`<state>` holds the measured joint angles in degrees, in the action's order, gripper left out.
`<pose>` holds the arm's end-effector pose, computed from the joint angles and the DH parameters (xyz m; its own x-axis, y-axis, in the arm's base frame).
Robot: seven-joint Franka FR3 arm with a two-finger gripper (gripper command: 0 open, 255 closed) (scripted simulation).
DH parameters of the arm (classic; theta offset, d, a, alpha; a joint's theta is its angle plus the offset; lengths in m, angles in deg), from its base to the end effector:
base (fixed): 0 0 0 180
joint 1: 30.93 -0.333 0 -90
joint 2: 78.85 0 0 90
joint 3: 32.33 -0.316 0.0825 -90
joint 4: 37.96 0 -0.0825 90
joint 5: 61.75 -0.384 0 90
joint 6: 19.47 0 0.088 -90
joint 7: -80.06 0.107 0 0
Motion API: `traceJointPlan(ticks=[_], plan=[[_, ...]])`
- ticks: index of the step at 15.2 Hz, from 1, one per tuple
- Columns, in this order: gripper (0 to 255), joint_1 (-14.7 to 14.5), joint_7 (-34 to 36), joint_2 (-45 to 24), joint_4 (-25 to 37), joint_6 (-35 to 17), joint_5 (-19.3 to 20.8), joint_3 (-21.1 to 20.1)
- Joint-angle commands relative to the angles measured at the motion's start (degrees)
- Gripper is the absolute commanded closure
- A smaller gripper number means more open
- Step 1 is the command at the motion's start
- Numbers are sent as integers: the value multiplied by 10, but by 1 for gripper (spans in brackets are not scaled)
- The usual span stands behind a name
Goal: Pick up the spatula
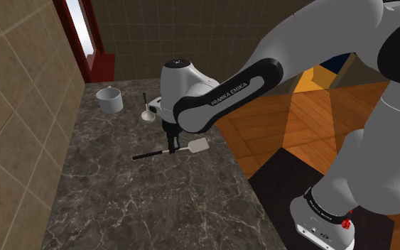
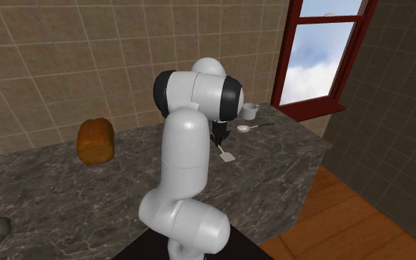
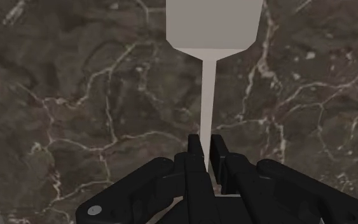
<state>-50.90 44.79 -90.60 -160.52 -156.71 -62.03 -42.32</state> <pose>0.4953 0.2839 0.3158 0.4253 0.9026 0.0665 0.9046 -0.4262 -0.0005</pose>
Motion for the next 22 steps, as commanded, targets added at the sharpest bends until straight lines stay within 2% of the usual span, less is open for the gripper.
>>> traceJointPlan(ticks=[1,5,20,22], plan=[[255,0,0,0,0,0,0,0],[255,0,1,-2,2,0,1,0],[255,3,-5,61,46,107,-12,-3],[255,3,-5,62,47,108,-12,-3]])
